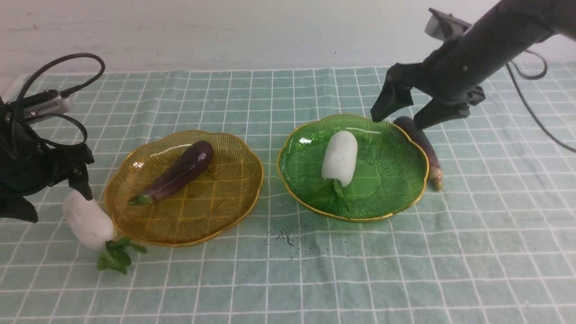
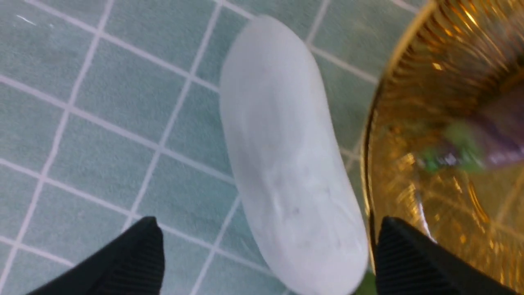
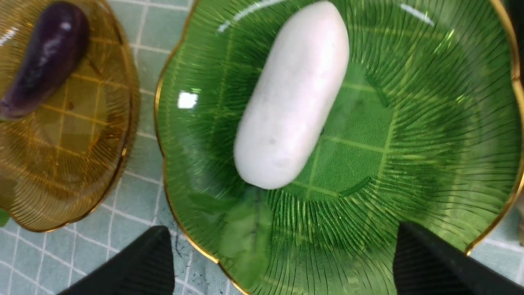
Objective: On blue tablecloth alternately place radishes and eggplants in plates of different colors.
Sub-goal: 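Pick up the white radish and place it on the plate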
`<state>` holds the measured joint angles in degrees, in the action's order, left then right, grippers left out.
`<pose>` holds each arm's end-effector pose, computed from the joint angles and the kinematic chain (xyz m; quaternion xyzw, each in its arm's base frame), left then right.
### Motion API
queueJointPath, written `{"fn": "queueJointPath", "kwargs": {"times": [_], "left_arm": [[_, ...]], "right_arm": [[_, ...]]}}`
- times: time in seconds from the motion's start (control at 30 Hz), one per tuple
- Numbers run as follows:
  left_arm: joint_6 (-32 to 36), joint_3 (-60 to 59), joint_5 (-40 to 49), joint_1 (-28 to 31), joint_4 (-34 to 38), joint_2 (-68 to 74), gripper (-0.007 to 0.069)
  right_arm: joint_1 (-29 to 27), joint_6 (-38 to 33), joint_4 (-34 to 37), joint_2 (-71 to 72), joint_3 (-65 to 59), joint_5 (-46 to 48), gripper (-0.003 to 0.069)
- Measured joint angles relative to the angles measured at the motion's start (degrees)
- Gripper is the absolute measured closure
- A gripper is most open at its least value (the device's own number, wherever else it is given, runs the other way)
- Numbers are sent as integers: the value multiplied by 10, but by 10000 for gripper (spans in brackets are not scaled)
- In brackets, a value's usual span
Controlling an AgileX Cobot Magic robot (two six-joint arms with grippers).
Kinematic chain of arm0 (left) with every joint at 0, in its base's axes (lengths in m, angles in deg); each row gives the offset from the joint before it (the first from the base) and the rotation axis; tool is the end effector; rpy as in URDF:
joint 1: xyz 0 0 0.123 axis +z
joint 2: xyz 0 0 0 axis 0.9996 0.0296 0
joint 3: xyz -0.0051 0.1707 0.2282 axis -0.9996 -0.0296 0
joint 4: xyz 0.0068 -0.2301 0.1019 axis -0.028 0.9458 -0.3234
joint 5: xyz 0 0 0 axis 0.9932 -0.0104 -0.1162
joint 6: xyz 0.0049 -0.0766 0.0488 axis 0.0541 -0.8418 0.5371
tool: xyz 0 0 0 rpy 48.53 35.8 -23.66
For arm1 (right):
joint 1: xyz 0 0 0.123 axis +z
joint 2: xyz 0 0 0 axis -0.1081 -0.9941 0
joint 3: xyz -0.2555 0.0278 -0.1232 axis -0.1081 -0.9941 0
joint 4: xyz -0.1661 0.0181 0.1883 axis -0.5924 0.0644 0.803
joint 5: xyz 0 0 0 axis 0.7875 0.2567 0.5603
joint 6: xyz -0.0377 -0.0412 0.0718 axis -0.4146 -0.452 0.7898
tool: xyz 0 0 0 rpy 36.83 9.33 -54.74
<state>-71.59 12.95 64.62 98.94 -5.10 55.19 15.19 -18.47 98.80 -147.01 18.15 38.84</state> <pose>0.3478 0.0628 0.2267 -0.2499 0.9584 -0.0228 0.1358 0.4155 0.1074 0.3018 -0.1102 0.9527 0.2424 0.1463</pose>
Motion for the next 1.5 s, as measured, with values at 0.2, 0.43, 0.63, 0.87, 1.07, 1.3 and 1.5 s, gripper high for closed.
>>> {"fn": "queueJointPath", "kwargs": {"times": [0.2, 0.43, 0.63, 0.87, 1.07, 1.3, 1.5], "left_arm": [[-26, 18, -18, 4, 3, 40, 3], [-32, 48, -18, 6, 17, 104, 13], [-34, 52, -15, 6, 16, 127, 172], [-33, 116, 69, 6, -44, 121, 200], [28, 220, 130, -7, -20, 68, 200], [176, 282, 79, -136, 195, 50, 200], [211, 283, -49, -270, 258, 108, 200]], "right_arm": [[4, 0, -22, 66, 0, 7, -3], [4, -5, -38, 116, 1, 12, 14], [4, -7, -58, 120, 1, 14, 24], [4, -7, -104, 120, 1, 15, 50], [4, 7, -187, 119, 1, 16, 104], [-6, 45, -278, 82, 2, -21, 140], [-33, 54, -287, 5, 2, -54, 143]]}}
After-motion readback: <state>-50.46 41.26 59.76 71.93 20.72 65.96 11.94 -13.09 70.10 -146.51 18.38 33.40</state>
